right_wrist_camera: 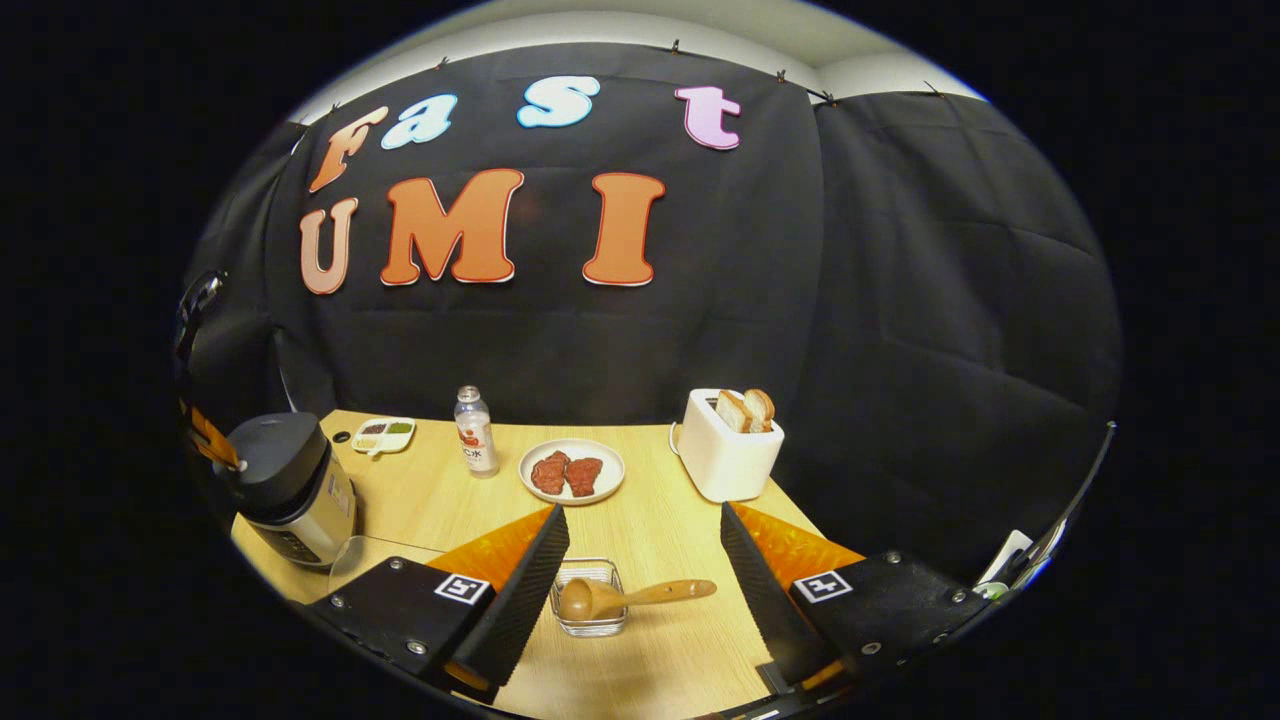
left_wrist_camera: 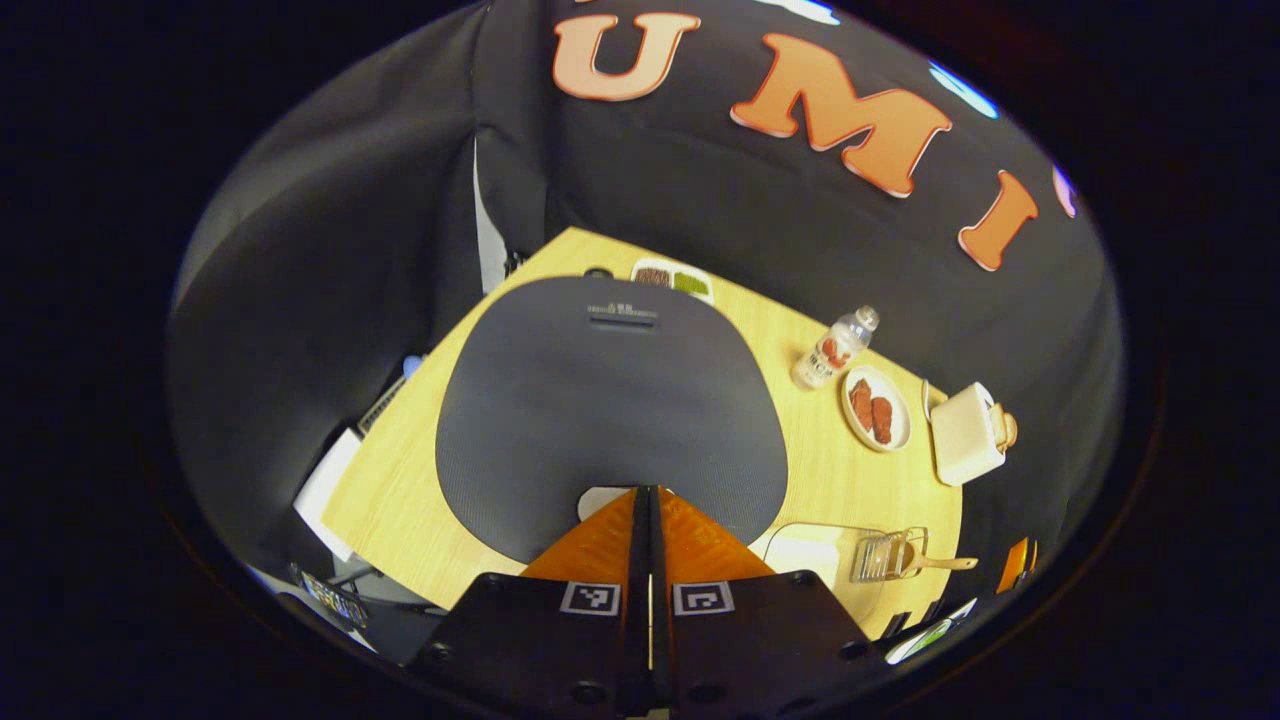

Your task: Close the left gripper, press the button to open the rice cooker; take a wooden spoon from the chopstick holder with the right hand, scoop a spoonful of rice and pour it into the rice cooker, then put the wooden spoon back into the chopstick holder.

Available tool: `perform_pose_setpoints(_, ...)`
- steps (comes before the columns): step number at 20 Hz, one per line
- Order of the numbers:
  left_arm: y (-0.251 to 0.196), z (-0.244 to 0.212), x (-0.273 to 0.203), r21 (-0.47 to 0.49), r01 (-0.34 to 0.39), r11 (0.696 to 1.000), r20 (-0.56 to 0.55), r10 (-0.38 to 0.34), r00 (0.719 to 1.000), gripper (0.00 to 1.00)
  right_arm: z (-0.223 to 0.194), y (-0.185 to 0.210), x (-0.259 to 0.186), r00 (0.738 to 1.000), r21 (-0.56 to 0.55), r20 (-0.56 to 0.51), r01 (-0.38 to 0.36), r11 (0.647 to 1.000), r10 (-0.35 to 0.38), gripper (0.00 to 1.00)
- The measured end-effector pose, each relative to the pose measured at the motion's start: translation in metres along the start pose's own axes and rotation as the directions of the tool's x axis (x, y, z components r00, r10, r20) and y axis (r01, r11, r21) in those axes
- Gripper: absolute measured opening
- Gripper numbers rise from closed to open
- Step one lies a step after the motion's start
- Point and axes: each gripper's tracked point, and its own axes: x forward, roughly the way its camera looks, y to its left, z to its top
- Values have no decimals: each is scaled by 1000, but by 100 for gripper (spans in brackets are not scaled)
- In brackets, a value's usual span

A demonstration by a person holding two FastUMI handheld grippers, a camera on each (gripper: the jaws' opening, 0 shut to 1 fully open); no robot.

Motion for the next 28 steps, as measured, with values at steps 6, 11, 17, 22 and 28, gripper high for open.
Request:
perform_pose_setpoints(6, -1, 61, -40, 14, 0, 1000, 300, -5, 954, 6, -28, -11, 10, 996, 25, -85, 19, 999, -17, 95)
perform_pose_setpoints(11, 16, 93, -85, 40, -79, 996, 456, 52, 888, 7, -53, -14, 16, 987, 79, -164, 18, 997, -5, 95)
perform_pose_setpoints(17, -9, 95, -112, 140, -165, 976, 575, 55, 817, 5, -86, -8, 35, 964, 193, -262, 7, 981, 44, 95)
perform_pose_setpoints(22, -18, 91, -130, 179, -211, 961, 606, 62, 793, 39, -111, -8, 53, 947, 270, -315, 26, 962, 62, 96)
perform_pose_setpoints(28, -1, 80, -137, 162, -263, 951, 595, 118, 795, 47, -136, 2, 71, 933, 363, -346, 33, 931, 102, 89)
